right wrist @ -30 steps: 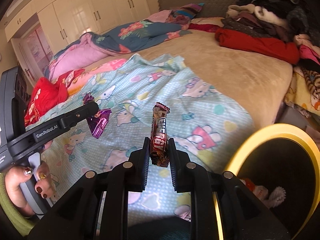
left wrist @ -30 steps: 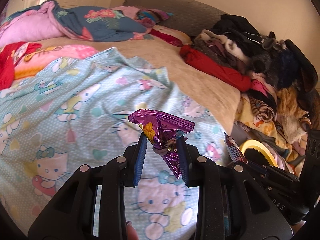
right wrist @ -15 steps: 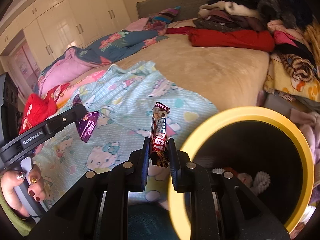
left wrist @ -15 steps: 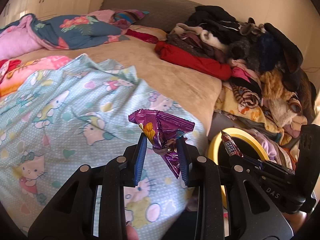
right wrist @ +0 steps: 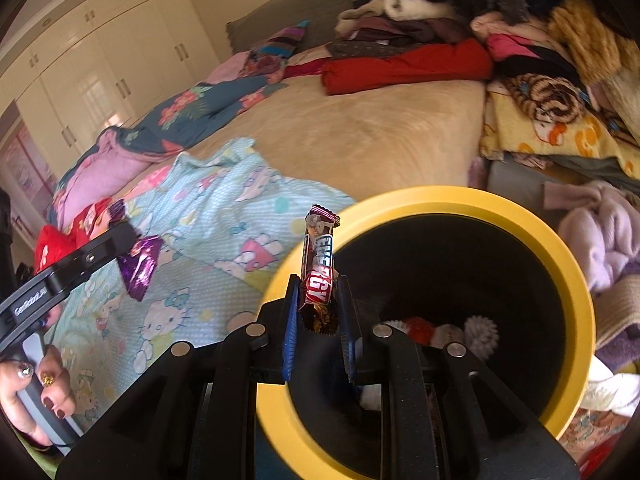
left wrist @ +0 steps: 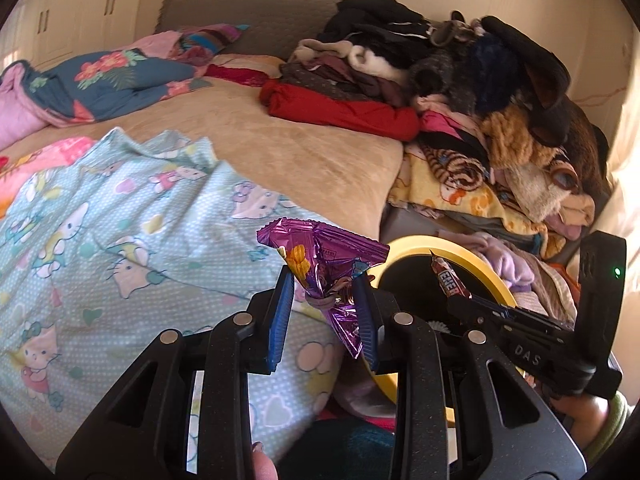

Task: Collect trash
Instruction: 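Carry the purple candy and brown bar wrapper over the bin with both tools, then open both tools to drop the candy and bar wrapper into the bin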

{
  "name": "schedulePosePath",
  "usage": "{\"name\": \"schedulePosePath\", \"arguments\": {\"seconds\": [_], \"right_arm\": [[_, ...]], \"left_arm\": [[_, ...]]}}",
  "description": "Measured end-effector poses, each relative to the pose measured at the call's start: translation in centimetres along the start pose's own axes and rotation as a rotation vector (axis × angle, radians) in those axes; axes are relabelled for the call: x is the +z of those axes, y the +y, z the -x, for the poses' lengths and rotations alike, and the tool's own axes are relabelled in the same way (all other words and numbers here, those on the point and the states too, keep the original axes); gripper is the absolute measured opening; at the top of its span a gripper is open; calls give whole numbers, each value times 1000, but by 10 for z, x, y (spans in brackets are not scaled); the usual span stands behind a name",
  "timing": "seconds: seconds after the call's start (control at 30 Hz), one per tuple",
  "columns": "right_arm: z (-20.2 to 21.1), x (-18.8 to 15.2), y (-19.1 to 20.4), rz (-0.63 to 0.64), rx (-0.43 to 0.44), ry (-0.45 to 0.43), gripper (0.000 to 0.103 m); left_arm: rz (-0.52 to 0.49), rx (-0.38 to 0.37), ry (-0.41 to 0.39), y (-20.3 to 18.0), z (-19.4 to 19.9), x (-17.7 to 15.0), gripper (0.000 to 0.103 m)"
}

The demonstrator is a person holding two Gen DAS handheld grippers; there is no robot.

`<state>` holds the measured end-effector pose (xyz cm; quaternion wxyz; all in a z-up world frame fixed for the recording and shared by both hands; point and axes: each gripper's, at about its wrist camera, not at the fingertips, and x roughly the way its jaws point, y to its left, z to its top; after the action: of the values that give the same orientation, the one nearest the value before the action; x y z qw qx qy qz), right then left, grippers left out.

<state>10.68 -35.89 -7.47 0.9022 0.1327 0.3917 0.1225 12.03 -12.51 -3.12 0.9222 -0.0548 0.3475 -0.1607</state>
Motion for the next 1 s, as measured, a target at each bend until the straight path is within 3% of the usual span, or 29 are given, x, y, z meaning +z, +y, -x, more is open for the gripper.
{"name": "schedulePosePath", "arguments": {"seconds": [0.4,0.77,0.87,0.93,1.0], "right_arm": [[11,-5,-58,-141,-71,13,18],[17,-21,-85,-248,-90,67,20],[23,-21,-88,-271,-73,63,26],[28,-22,-89,-268,-77,56,39],[34,-23,-89,-269,-82,47,43]], "left_arm": [[-98,-76,36,-45,-13,-6,23],[-175,-150,138,-84,-53,-16,23],[-193,-156,174,-91,-67,-19,23],[-201,-154,191,-94,-74,-20,23],[-212,-153,206,-96,-81,-21,28]]}}
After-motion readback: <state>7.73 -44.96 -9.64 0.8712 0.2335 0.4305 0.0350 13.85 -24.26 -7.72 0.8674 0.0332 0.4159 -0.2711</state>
